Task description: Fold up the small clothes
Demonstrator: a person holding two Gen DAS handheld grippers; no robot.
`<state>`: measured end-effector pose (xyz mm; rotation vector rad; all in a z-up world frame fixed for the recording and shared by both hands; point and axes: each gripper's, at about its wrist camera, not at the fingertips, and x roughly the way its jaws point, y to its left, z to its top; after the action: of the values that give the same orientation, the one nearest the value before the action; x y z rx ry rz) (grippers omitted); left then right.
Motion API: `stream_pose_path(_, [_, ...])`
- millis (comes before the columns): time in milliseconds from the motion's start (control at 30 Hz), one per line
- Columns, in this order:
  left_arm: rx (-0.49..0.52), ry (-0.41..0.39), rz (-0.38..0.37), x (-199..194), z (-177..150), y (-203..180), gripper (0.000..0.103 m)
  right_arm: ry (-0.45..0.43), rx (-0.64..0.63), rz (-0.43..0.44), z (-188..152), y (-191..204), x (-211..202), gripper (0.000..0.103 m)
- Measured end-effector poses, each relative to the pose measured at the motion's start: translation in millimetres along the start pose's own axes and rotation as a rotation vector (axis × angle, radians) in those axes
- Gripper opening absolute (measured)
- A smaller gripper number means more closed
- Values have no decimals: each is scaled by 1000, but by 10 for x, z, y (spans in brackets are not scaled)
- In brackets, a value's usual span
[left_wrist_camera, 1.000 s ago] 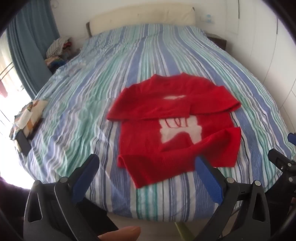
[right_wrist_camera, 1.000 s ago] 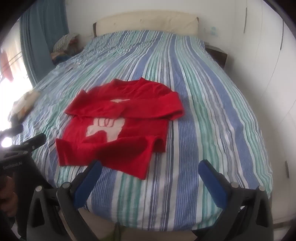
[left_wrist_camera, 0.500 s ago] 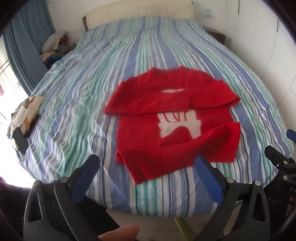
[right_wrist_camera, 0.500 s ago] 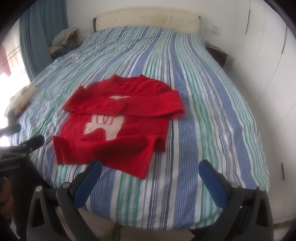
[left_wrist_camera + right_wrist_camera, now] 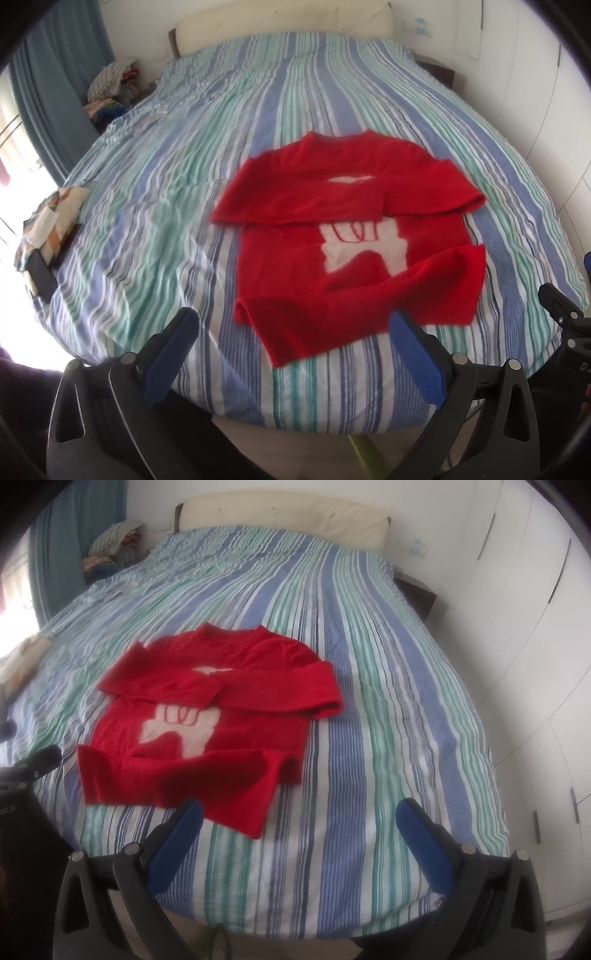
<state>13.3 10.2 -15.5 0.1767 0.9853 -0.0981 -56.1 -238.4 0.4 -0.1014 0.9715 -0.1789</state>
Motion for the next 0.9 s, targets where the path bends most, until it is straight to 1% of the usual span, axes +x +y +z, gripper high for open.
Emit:
stream_pose_path(267, [-13,9,-21,16,-19,13,103,20,-1,-20,-29,-3,34,102])
stream_pose_path(900, [-19,20,-23,50,-35,28,103,37,-13,-29,-23,3,55,102])
